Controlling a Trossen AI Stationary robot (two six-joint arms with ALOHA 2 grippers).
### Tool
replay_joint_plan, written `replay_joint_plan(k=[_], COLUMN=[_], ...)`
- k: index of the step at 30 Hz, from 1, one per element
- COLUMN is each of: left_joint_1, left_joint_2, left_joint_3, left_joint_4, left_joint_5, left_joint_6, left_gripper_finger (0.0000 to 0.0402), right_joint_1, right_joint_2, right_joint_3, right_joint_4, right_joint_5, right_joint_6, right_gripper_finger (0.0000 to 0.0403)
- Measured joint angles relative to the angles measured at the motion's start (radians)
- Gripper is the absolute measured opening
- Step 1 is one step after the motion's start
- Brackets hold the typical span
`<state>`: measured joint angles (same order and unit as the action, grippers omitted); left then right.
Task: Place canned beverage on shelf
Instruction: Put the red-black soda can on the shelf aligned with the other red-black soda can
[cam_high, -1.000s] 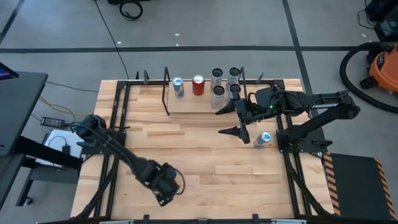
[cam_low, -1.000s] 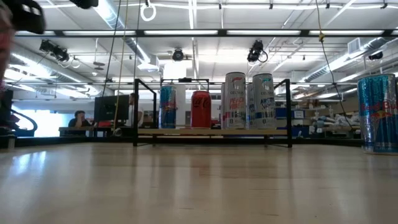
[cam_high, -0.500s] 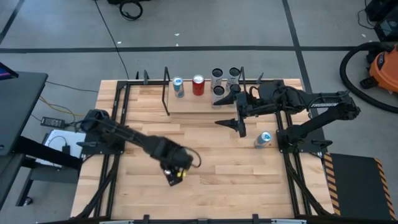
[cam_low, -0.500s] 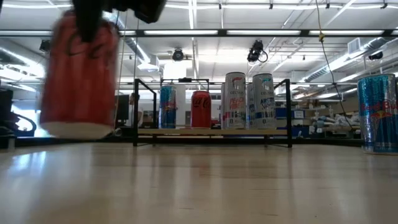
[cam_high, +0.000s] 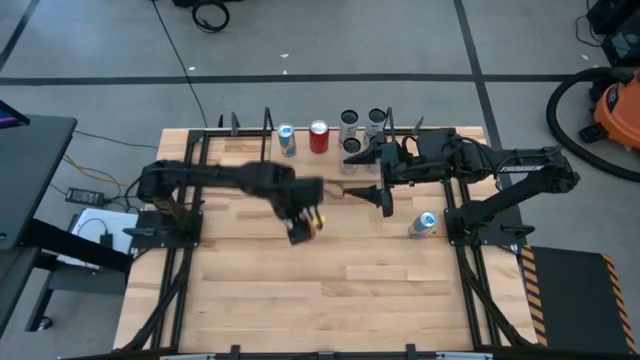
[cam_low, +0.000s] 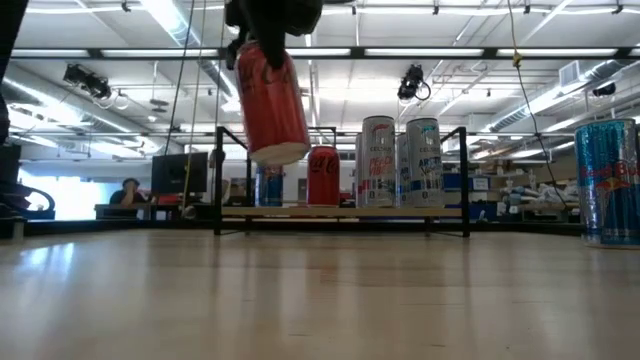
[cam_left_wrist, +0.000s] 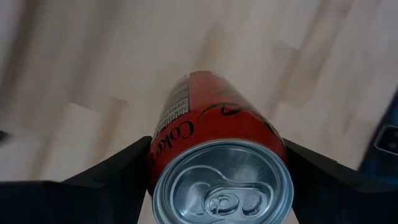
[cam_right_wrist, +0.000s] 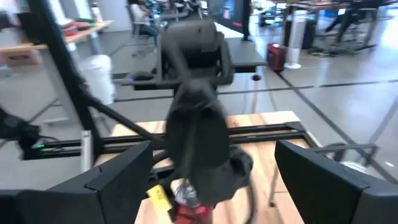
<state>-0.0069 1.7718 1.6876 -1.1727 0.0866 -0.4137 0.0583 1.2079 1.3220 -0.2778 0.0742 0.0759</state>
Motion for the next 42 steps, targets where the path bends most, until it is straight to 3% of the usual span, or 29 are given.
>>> replay_joint_plan(k=[9,17,27,42], left_joint_1=[0.252,0.415,0.465,0.522], left_joint_2=[0.000,0.000,0.005,0.159], left_joint_3=[0.136,0.120,0.103,0.102], left_joint_4=[-0.058,-0.053,-0.002,0.006], left_joint_5=[-0.014,-0.016,-0.010,-0.003], left_joint_6=[0.246,0.392,0.538,0.683], left_gripper_finger=[0.0312,0.0312,0.0312,0.0312], right_joint_1=[-0.047,-0.118,-0.220,-0.258], right_joint_2=[0.000,0.000,0.022,0.097], right_joint_3=[0.000,0.000,0.000,0.000], right_joint_4=[-0.006,-0.017,-0.028,-0.029], right_joint_5=[0.011,0.011,0.011,0.011], right_joint_6=[-0.047,-0.102,-0.103,-0.148], right_gripper_finger=[0.0349,0.0349,0.0349,0.0349])
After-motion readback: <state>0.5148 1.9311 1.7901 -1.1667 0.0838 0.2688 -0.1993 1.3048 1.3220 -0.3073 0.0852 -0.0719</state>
